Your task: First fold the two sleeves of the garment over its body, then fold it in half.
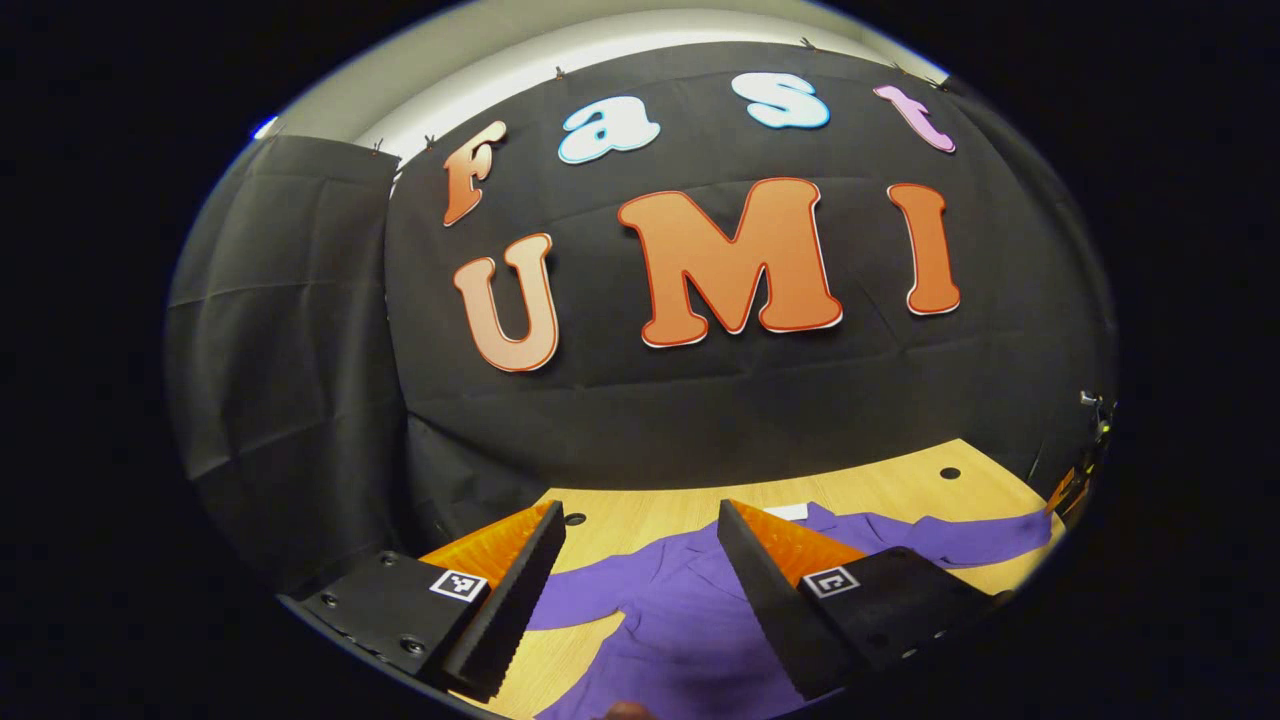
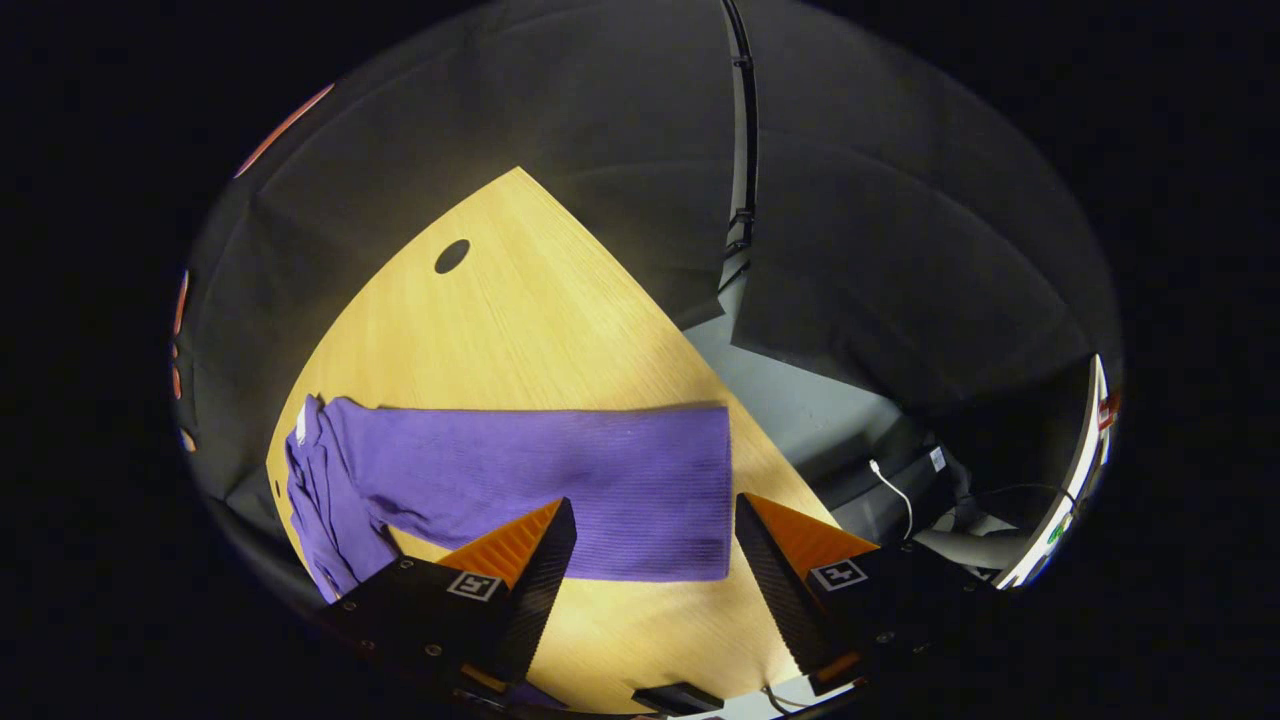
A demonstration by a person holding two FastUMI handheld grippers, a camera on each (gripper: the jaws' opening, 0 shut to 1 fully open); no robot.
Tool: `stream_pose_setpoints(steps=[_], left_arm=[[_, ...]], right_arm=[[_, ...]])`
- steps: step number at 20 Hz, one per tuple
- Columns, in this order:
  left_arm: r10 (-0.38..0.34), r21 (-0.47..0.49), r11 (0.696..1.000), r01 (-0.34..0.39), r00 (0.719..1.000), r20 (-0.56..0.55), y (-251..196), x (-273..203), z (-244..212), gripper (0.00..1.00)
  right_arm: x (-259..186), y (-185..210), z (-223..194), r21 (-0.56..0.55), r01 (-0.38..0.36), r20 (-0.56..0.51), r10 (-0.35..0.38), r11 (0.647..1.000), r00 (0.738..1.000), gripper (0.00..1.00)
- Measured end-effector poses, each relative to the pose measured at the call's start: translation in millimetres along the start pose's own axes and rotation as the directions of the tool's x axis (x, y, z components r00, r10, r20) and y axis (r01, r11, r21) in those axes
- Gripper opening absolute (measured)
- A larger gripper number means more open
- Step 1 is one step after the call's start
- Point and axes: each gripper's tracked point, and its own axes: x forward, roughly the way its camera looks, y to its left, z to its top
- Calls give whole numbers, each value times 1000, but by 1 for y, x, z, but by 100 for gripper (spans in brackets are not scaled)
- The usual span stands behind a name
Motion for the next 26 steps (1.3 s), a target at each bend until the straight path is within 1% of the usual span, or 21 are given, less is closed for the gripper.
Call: stream_pose_setpoints(steps=[2,3,4,5,6,8,10,11,12,14,16,17,18,19,20,21,22,23,24,25,26], left_arm=[[-11,6,1000,11,1000,-14,-9,0,-3,98],[-15,10,1000,15,1000,-18,-12,0,-3,100],[-20,15,1000,20,1000,-19,-15,-1,-1,98],[-22,21,1000,23,1000,-19,-17,-1,0,98],[-25,26,999,25,1000,-19,-19,-1,-1,100],[-33,25,999,34,999,-31,-25,-1,-4,100],[-35,33,999,36,998,-45,-29,0,-7,100],[-31,44,998,33,999,-39,-30,-1,-4,98],[-34,55,998,36,999,-36,-32,0,-5,98],[-45,67,997,48,998,-43,-38,1,-5,98],[-57,80,995,60,998,-40,-44,3,-3,98],[-64,87,994,67,997,-37,-47,3,-2,98],[-67,94,993,69,997,-29,-48,2,2,98],[-70,97,993,72,997,-21,-49,2,4,100],[-74,97,992,75,997,-20,-50,1,2,100],[-74,100,992,76,997,-23,-49,1,2,98],[-75,102,992,77,997,-27,-45,1,-2,100],[-75,100,992,78,997,-30,-43,2,-3,100],[-74,94,993,78,997,-38,-39,3,-6,100],[-75,86,993,79,996,-46,-35,4,-9,100],[-74,82,994,78,996,-49,-30,3,-11,100]], right_arm=[[12,0,-2,-15,9,-32,-9,1000,999,96],[17,0,-4,-26,20,-53,-22,999,998,96],[21,-2,-6,-33,34,-70,-36,999,997,96],[26,-4,-7,-40,44,-80,-48,998,996,96],[30,-7,-7,-42,54,-84,-57,998,995,96],[31,-14,-8,-48,84,-91,-88,995,992,96],[32,-14,-14,-58,109,-127,-116,992,985,92],[30,-14,-18,-72,127,-138,-136,989,981,93],[31,-15,-20,-92,147,-140,-159,985,977,94],[32,-8,-19,-133,147,-120,-164,980,979,93],[32,-3,-20,-131,146,-115,-161,981,980,78],[32,-2,-20,-127,145,-117,-160,981,980,60],[33,-2,-19,-132,143,-117,-159,981,980,66],[32,-2,-19,-132,142,-114,-157,981,981,62],[32,-1,-18,-135,139,-111,-154,981,982,59],[33,-3,-18,-138,138,-102,-152,981,983,49],[33,-3,-16,-141,134,-96,-148,981,984,42],[34,-3,-15,-135,132,-90,-145,982,985,33],[33,0,-12,-115,133,-83,-142,984,986,28],[33,2,-12,-101,135,-76,-143,986,987,16],[32,5,-12,-99,131,-74,-139,986,988,11]])
